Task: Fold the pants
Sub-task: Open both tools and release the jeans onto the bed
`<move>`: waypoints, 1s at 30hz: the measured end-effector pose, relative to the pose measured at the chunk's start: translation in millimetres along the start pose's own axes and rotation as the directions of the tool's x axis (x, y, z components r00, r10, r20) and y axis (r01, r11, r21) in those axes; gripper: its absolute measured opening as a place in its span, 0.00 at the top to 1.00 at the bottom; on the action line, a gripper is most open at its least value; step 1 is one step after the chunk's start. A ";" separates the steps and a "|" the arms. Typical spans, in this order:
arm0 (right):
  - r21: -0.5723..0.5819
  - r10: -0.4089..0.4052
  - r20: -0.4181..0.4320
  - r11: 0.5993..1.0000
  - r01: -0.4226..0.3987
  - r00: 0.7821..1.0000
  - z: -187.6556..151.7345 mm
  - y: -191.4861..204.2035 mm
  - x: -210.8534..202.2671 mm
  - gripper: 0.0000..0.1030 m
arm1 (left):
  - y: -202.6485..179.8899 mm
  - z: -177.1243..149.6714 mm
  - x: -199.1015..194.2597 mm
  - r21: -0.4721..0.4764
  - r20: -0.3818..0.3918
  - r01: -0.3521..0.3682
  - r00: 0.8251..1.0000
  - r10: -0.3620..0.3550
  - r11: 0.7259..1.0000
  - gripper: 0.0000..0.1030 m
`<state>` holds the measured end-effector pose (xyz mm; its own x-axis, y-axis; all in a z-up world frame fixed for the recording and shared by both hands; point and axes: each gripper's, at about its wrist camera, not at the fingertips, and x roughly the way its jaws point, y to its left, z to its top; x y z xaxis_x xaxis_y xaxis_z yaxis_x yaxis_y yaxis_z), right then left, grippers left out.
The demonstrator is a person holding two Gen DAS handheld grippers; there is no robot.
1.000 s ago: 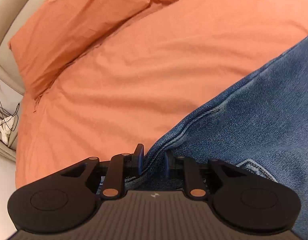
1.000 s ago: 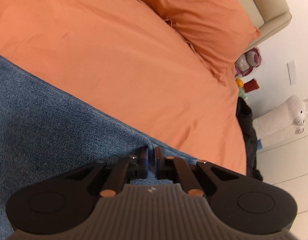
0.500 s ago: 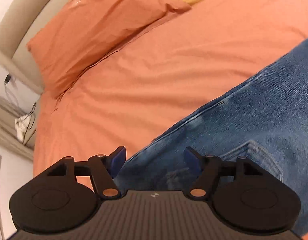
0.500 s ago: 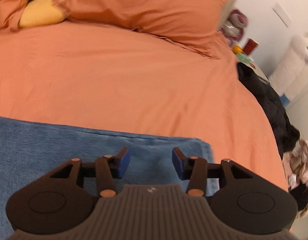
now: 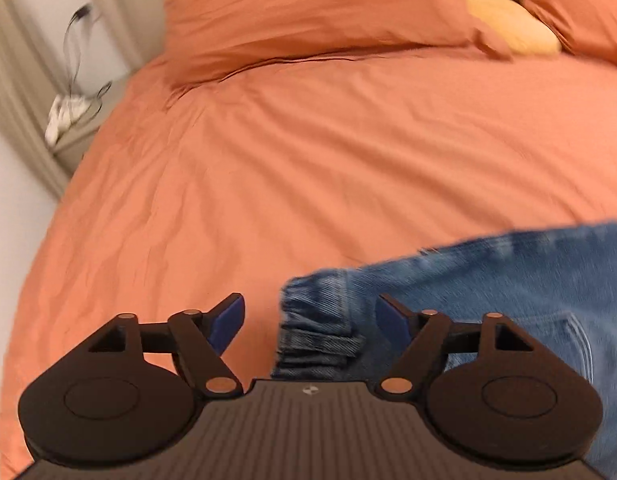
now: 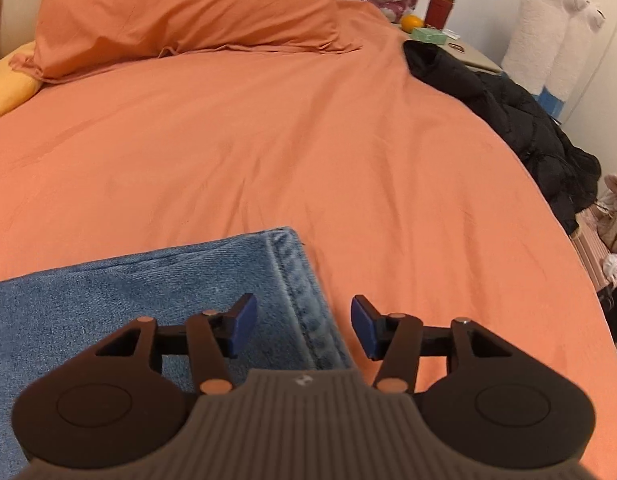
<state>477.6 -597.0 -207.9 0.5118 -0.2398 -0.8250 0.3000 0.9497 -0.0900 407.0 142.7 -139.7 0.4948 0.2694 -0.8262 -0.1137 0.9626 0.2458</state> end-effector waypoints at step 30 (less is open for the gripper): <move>-0.140 -0.156 0.004 0.978 0.155 0.988 25.5 31.8 7.2 0.67 | -23.3 8.4 1.8 0.024 0.032 -0.107 0.994 0.106 0.994 0.34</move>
<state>511.4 -573.6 -202.5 0.4619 -0.3857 -0.7987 0.2598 0.9198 -0.2940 417.8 120.5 -142.7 0.5073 0.3692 -0.7787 -0.1452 0.9273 0.3450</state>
